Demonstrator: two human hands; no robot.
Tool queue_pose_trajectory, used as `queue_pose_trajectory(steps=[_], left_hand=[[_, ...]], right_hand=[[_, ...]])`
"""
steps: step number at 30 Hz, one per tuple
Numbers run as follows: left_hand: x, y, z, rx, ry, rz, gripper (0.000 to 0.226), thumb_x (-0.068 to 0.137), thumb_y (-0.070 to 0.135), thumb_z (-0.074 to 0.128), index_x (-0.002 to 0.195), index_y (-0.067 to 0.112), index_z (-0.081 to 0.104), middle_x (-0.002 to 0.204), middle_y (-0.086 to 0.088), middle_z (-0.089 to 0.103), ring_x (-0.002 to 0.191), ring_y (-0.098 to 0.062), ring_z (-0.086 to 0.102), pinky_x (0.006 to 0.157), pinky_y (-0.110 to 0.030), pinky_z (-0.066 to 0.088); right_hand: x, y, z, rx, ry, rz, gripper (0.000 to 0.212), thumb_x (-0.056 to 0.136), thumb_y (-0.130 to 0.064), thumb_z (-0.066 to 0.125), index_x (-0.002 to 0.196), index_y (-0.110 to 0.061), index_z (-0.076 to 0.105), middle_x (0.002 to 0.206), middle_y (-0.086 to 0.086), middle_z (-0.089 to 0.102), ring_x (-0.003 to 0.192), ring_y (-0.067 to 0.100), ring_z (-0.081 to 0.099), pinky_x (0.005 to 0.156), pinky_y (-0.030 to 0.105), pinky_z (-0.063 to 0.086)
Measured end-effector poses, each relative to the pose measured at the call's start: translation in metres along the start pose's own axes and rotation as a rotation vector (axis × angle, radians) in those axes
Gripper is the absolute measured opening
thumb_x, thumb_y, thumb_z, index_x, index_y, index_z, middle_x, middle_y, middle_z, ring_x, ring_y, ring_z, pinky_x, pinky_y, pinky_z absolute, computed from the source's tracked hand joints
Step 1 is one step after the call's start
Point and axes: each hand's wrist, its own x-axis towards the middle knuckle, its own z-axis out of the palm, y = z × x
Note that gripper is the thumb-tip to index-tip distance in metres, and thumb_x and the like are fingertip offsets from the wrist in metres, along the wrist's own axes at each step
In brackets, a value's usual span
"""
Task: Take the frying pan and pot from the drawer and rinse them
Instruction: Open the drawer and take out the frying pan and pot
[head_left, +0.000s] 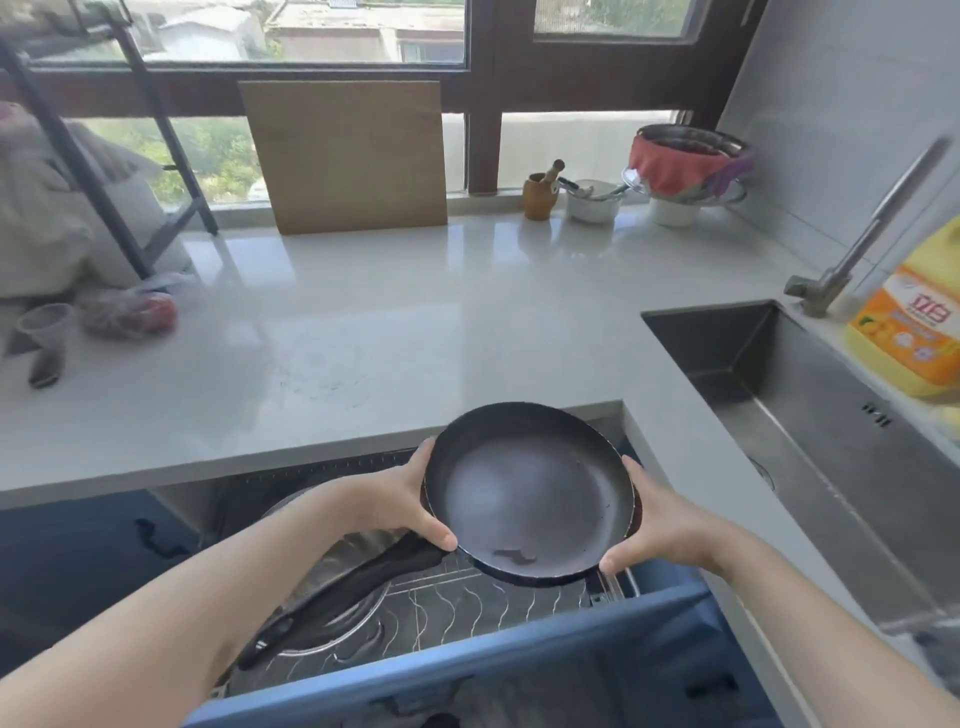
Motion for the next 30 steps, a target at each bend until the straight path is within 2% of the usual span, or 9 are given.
queue_pose_trajectory(steps=[3, 6, 10, 12, 14, 16, 21, 26, 30], left_hand=[[0.021, 0.017, -0.028, -0.016, 0.03, 0.1, 0.124, 0.064, 0.017, 0.091, 0.144, 0.047, 0.001, 0.133, 0.018, 0.046, 0.127, -0.011, 0.047, 0.099, -0.022, 0.042], [0.056, 0.023, -0.062, 0.035, 0.043, 0.134, 0.118, 0.067, 0.012, 0.089, 0.137, 0.051, 0.003, 0.122, 0.022, 0.049, 0.118, -0.002, 0.051, 0.086, -0.012, 0.043], [0.103, 0.031, -0.109, 0.107, 0.061, 0.092, 0.118, 0.071, 0.012, 0.085, 0.137, 0.055, -0.003, 0.114, 0.017, 0.047, 0.107, -0.007, 0.053, 0.082, -0.027, 0.054], [0.125, 0.036, -0.13, 0.124, 0.057, 0.069, 0.116, 0.072, 0.01, 0.084, 0.14, 0.052, -0.001, 0.112, 0.015, 0.047, 0.103, -0.006, 0.055, 0.082, -0.031, 0.057], [0.146, 0.039, -0.15, 0.125, 0.048, 0.062, 0.115, 0.072, 0.008, 0.084, 0.144, 0.047, 0.003, 0.112, 0.011, 0.049, 0.1, -0.006, 0.057, 0.078, -0.034, 0.059], [0.166, 0.04, -0.166, 0.117, 0.034, 0.05, 0.115, 0.071, 0.007, 0.084, 0.144, 0.048, 0.004, 0.113, 0.008, 0.05, 0.1, -0.009, 0.059, 0.077, -0.037, 0.06], [0.209, 0.043, -0.197, 0.106, 0.012, 0.021, 0.12, 0.072, 0.006, 0.084, 0.146, 0.049, 0.001, 0.115, 0.006, 0.052, 0.092, -0.012, 0.066, 0.074, -0.036, 0.061], [0.24, 0.047, -0.212, 0.114, -0.002, -0.003, 0.12, 0.073, 0.006, 0.084, 0.148, 0.046, -0.001, 0.113, 0.01, 0.051, 0.092, -0.014, 0.066, 0.079, -0.039, 0.06], [0.255, 0.047, -0.219, 0.097, -0.019, -0.034, 0.121, 0.074, 0.005, 0.083, 0.149, 0.045, -0.003, 0.114, 0.008, 0.053, 0.089, -0.015, 0.067, 0.073, -0.031, 0.06]], right_hand=[[0.02, -0.015, -0.017, 0.062, 0.07, -0.041, 0.106, 0.062, -0.012, 0.091, 0.13, -0.045, 0.017, 0.118, -0.035, 0.038, 0.117, -0.002, 0.041, 0.085, 0.007, 0.038], [0.061, -0.023, -0.027, 0.053, 0.156, -0.084, 0.116, 0.056, -0.015, 0.093, 0.136, -0.047, 0.016, 0.121, -0.04, 0.036, 0.12, -0.006, 0.042, 0.085, 0.006, 0.036], [0.126, -0.026, -0.041, 0.068, 0.223, -0.088, 0.117, 0.052, -0.015, 0.093, 0.141, -0.042, 0.022, 0.12, -0.033, 0.043, 0.108, -0.024, 0.04, 0.077, 0.001, 0.037], [0.153, -0.031, -0.049, 0.079, 0.222, -0.058, 0.117, 0.053, -0.017, 0.093, 0.141, -0.043, 0.019, 0.124, -0.019, 0.044, 0.11, -0.01, 0.04, 0.083, 0.006, 0.036], [0.178, -0.036, -0.058, 0.062, 0.234, -0.024, 0.123, 0.046, -0.029, 0.094, 0.141, -0.047, 0.017, 0.129, -0.011, 0.042, 0.118, 0.007, 0.041, 0.097, 0.025, 0.039], [0.201, -0.039, -0.067, 0.048, 0.238, -0.012, 0.122, 0.04, -0.037, 0.093, 0.137, -0.048, 0.019, 0.13, -0.009, 0.046, 0.122, 0.013, 0.045, 0.101, 0.035, 0.042], [0.246, -0.043, -0.088, 0.049, 0.252, -0.035, 0.113, 0.041, -0.035, 0.092, 0.125, -0.057, 0.02, 0.127, -0.006, 0.049, 0.12, 0.013, 0.048, 0.095, 0.031, 0.043], [0.274, -0.037, -0.098, 0.07, 0.252, -0.031, 0.119, 0.039, -0.035, 0.094, 0.134, -0.048, 0.024, 0.127, -0.005, 0.052, 0.118, 0.013, 0.05, 0.097, 0.036, 0.047], [0.283, -0.032, -0.103, 0.105, 0.239, -0.042, 0.117, 0.048, -0.023, 0.095, 0.139, -0.044, 0.024, 0.126, -0.015, 0.053, 0.119, 0.009, 0.05, 0.089, 0.027, 0.043]])
